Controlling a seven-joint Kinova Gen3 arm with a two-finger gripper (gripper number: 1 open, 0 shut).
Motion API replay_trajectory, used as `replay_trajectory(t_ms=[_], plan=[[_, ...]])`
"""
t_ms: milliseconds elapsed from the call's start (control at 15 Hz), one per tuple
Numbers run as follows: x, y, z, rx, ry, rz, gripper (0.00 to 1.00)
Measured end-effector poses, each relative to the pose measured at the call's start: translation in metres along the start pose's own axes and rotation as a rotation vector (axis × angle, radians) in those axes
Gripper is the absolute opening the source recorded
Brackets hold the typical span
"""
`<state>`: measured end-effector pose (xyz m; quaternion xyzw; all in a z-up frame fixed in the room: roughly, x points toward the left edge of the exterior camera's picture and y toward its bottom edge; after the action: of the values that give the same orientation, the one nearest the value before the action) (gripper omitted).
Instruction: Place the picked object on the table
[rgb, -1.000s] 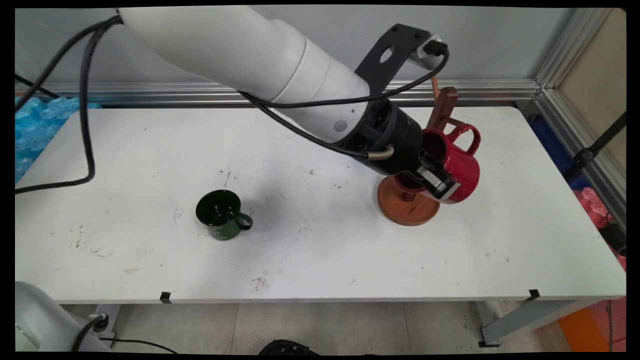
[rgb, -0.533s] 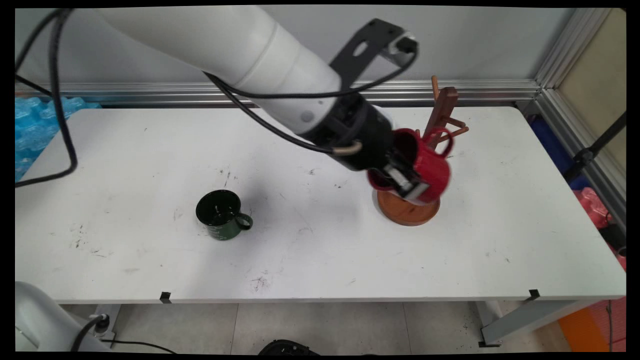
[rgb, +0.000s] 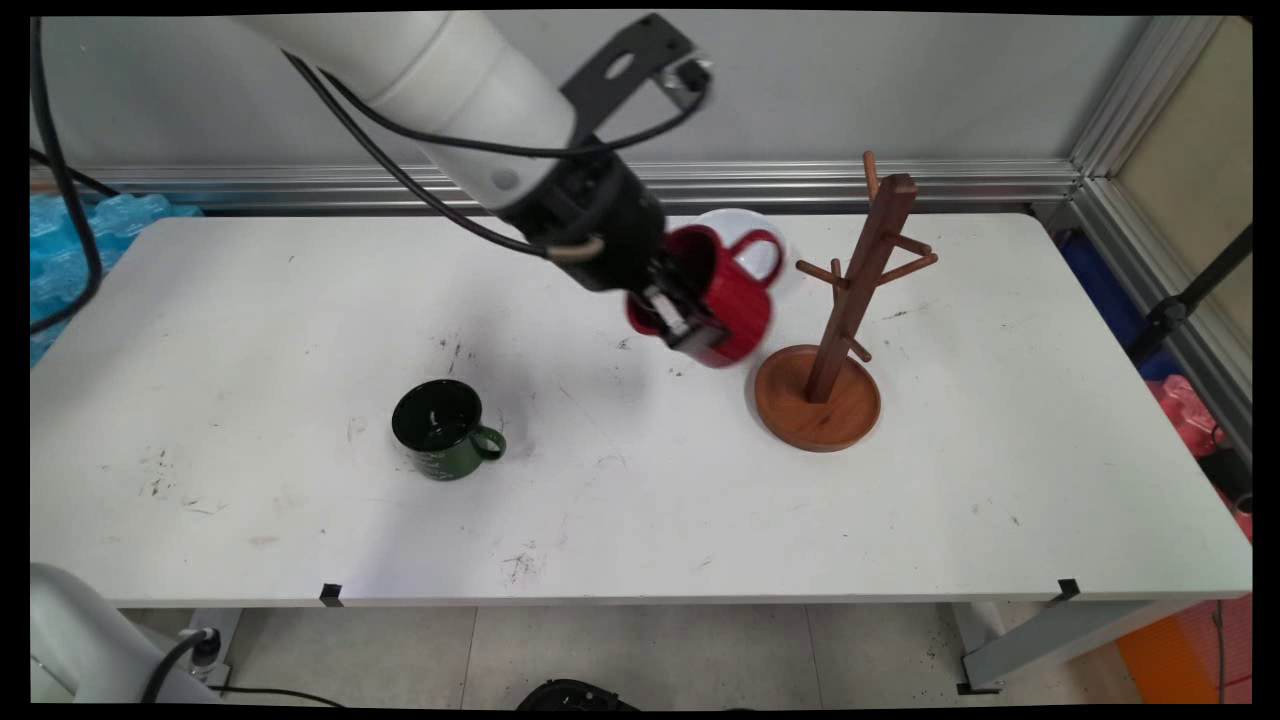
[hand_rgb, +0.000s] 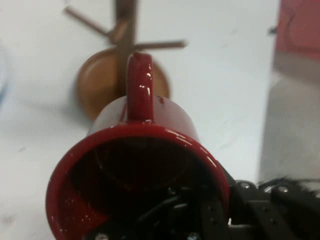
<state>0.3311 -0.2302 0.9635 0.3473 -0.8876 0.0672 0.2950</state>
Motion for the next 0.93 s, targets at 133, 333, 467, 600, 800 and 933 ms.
replay_trajectory(t_ms=[133,333,467,600,800,933], plan=[[-0.005,-0.018,-0.006,0.034,-0.041,0.017,0.00],[-0.012,-0.041,-0.011,0.073,-0.098,0.035,0.00],[-0.016,-0.056,-0.013,0.094,-0.128,0.049,0.00],[-0.019,-0.069,-0.013,0.111,-0.156,0.065,0.00],[-0.027,-0.090,-0.009,0.124,-0.217,0.095,0.00],[-0.031,-0.100,-0.006,0.125,-0.252,0.111,0.00]])
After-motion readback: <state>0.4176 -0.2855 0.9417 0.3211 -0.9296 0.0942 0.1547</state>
